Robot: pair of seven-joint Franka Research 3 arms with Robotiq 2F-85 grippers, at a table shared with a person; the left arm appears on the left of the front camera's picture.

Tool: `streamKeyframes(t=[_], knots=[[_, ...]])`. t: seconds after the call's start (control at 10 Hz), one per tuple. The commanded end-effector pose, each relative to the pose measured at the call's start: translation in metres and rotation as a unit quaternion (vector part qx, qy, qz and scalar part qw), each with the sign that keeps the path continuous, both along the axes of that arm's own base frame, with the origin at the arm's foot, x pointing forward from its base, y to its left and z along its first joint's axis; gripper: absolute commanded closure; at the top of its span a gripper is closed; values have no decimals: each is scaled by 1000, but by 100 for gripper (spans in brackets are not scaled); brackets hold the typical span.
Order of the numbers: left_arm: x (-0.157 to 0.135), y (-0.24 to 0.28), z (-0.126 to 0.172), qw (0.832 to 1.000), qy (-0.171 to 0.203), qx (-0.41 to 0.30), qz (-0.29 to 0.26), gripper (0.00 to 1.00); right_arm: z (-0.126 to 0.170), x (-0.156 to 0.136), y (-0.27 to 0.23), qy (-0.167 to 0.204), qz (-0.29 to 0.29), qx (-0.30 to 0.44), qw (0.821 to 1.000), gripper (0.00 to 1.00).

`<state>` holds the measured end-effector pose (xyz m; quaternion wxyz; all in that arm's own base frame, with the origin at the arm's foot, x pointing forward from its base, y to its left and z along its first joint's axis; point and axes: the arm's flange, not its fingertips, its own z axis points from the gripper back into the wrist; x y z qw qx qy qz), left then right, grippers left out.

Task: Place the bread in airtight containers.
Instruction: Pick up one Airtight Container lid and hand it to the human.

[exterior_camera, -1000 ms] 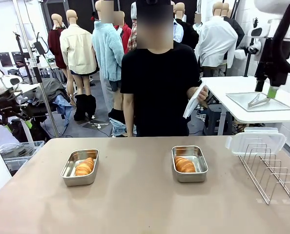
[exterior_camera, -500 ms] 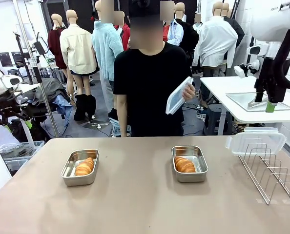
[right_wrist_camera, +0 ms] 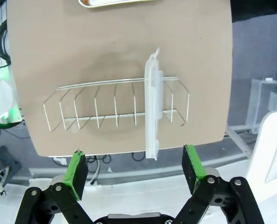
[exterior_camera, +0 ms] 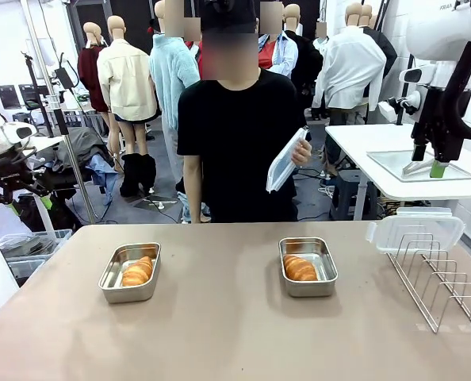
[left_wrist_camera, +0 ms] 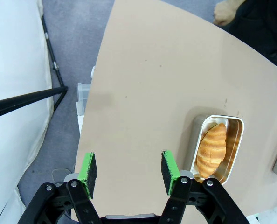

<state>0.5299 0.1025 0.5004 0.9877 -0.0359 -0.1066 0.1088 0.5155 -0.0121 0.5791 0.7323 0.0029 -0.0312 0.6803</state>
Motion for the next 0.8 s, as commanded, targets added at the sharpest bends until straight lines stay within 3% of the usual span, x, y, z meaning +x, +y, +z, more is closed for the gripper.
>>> streamKeyframes(t=[0.0,0.7], knots=[[-1,0,2,1000,-1,9,5,28,1,0,-1,6,6,-3,1000,0],[-1,0,2,1000,-1,9,5,28,1,0,-1,6,6,-3,1000,0]])
